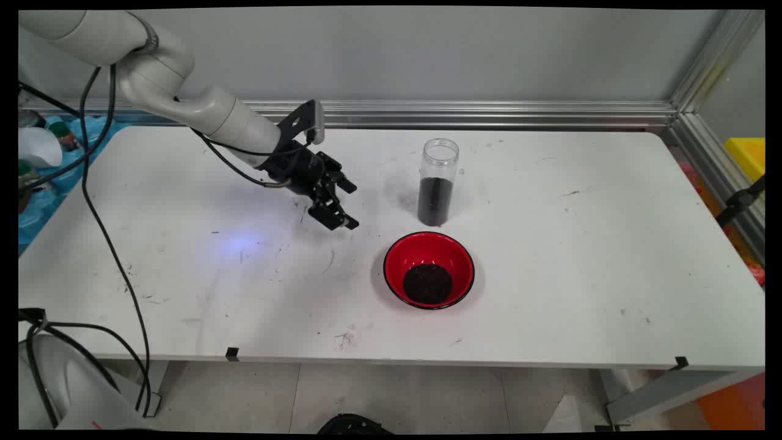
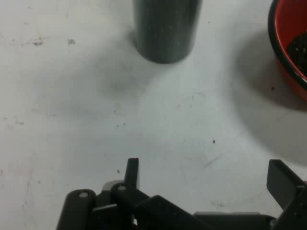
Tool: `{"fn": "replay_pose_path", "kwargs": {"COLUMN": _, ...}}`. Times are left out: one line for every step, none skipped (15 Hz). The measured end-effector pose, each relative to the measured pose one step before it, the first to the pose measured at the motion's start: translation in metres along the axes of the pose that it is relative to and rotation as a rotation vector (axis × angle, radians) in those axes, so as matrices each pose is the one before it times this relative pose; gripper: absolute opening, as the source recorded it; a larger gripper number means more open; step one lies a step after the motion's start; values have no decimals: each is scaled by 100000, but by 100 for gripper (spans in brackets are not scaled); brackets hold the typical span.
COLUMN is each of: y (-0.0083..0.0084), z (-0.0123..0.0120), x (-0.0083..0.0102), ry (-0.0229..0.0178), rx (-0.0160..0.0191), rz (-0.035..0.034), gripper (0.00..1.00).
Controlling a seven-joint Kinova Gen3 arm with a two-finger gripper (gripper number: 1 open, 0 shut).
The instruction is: Pick up the black seasoning powder from the table
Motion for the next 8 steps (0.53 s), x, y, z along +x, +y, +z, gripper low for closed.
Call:
{"fn": "replay_pose_path", "kwargs": {"y": -116, "z": 129, "x": 190, "ry": 426, "rx": 199, "rz": -219, "gripper": 100}}
{"fn": "replay_pose_path", "kwargs": {"y": -97, "z": 114, "x": 176, "ry": 335, "rx": 142, "rz": -134, "gripper": 100}}
{"fn": "replay_pose_path", "kwargs": {"y": -146, "z": 174, "x": 287, "ry": 549, "rx": 178, "rz": -151, "gripper": 100}}
{"fn": "replay_pose_path", "kwargs": {"y": -180, "z": 248, "x": 388, "ry": 632, "rx": 88, "rz": -189, "gripper": 100}}
{"fn": "replay_pose_path", "kwargs": {"y": -167, "z": 296, "x": 406, "ry": 635, "rx": -98, "rz": -309, "gripper": 100}}
{"fn": "replay_pose_path", "kwargs": {"y": -144, "z": 237, "x": 321, "ry": 511, "rx": -25, "rz": -271, "gripper": 100}}
{"fn": "replay_pose_path", "kwargs": {"y": -169, "z": 316, "x": 383, "ry": 645, "rx": -31, "rz": -111, "gripper": 100}}
{"fn": "replay_pose_path", "kwargs": {"y": -155, "z": 316, "x": 348, "ry": 687, "rx": 24, "rz": -94, "gripper": 100}}
